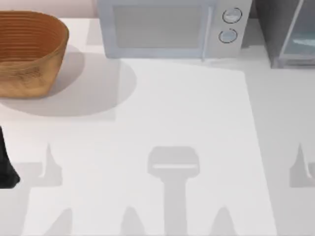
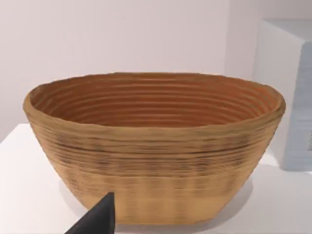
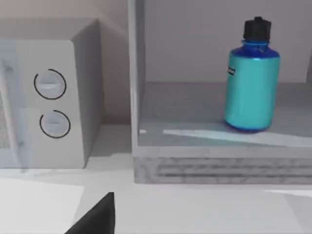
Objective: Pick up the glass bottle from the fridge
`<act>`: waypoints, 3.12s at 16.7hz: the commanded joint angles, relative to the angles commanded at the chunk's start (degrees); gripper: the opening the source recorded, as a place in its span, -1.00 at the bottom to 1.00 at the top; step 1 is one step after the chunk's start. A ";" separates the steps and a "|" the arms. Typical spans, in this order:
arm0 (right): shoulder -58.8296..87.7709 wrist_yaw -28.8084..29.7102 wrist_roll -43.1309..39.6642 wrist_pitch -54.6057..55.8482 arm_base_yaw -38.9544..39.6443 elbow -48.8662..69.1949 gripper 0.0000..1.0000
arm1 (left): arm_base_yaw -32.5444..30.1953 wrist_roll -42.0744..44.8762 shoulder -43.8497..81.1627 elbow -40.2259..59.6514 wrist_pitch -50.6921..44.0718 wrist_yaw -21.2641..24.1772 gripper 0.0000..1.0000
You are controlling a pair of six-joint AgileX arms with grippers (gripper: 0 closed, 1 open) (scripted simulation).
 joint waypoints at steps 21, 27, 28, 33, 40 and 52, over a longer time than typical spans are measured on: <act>80.97 -22.99 0.75 72.02 -23.99 7.77 1.00 | 0.00 0.00 0.00 0.00 0.00 0.00 1.00; 100.25 -28.62 1.01 90.13 -29.73 10.15 1.00 | 0.00 0.00 0.00 0.00 0.00 0.00 1.00; 101.66 -29.08 1.02 91.58 -30.19 10.37 1.00 | 0.00 0.00 0.00 0.00 0.00 0.00 1.00; 102.75 -29.45 1.03 92.72 -30.57 10.56 1.00 | 0.00 0.00 0.00 0.00 0.00 0.00 1.00; 108.45 -26.04 0.73 88.69 -27.46 19.42 1.00 | 0.00 0.00 0.00 0.00 0.00 0.00 1.00; 126.81 -12.19 0.53 69.18 -14.22 57.88 1.00 | 0.00 0.00 0.00 0.00 0.00 0.00 1.00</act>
